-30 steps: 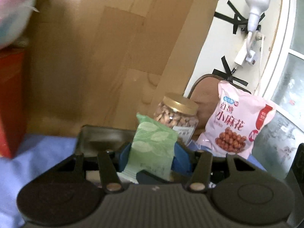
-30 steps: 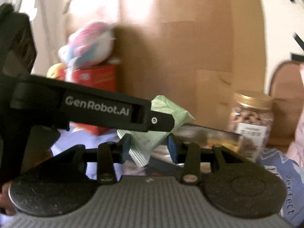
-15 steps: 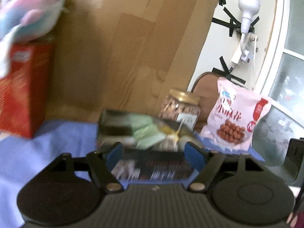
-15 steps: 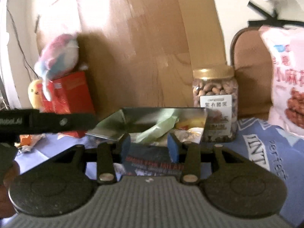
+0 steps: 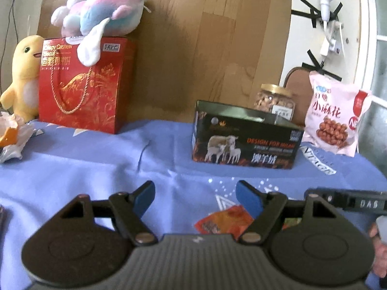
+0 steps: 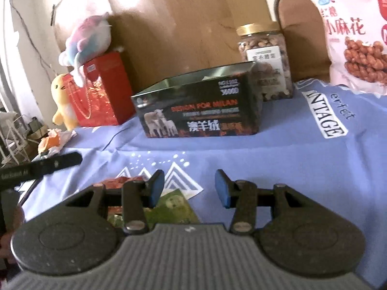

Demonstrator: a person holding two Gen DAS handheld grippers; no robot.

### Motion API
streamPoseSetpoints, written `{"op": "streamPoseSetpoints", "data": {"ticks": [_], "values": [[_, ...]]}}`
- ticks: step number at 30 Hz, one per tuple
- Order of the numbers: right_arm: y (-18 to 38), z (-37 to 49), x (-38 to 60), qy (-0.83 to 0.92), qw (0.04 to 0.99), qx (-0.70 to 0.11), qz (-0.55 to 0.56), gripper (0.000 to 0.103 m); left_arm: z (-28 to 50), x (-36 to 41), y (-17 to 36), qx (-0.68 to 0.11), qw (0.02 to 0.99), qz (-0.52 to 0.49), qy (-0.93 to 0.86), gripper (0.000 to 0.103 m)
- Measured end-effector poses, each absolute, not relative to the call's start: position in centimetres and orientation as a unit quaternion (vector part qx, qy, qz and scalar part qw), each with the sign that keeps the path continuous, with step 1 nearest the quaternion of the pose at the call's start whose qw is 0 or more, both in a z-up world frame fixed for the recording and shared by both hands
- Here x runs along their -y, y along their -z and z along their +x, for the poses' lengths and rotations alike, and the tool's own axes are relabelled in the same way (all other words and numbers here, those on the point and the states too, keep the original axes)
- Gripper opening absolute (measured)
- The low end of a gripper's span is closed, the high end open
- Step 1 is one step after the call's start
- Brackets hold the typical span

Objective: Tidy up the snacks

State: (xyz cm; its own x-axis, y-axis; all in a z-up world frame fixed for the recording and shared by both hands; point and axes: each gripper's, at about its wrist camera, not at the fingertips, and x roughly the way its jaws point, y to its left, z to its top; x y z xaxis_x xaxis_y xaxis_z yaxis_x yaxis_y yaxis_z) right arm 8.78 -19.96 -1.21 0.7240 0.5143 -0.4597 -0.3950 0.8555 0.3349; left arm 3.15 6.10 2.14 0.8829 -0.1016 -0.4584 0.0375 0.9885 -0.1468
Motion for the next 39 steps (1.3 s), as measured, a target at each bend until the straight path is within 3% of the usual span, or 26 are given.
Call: {"op": "streamPoseSetpoints", "data": {"ticks": [39], "values": [[1.53,9.01,19.58,-0.249,0.919,-0.289,0.098,0.053,3.12,-6.07,-1.69,-0.238,0.969,-0.060,0.041,0.079]]}}
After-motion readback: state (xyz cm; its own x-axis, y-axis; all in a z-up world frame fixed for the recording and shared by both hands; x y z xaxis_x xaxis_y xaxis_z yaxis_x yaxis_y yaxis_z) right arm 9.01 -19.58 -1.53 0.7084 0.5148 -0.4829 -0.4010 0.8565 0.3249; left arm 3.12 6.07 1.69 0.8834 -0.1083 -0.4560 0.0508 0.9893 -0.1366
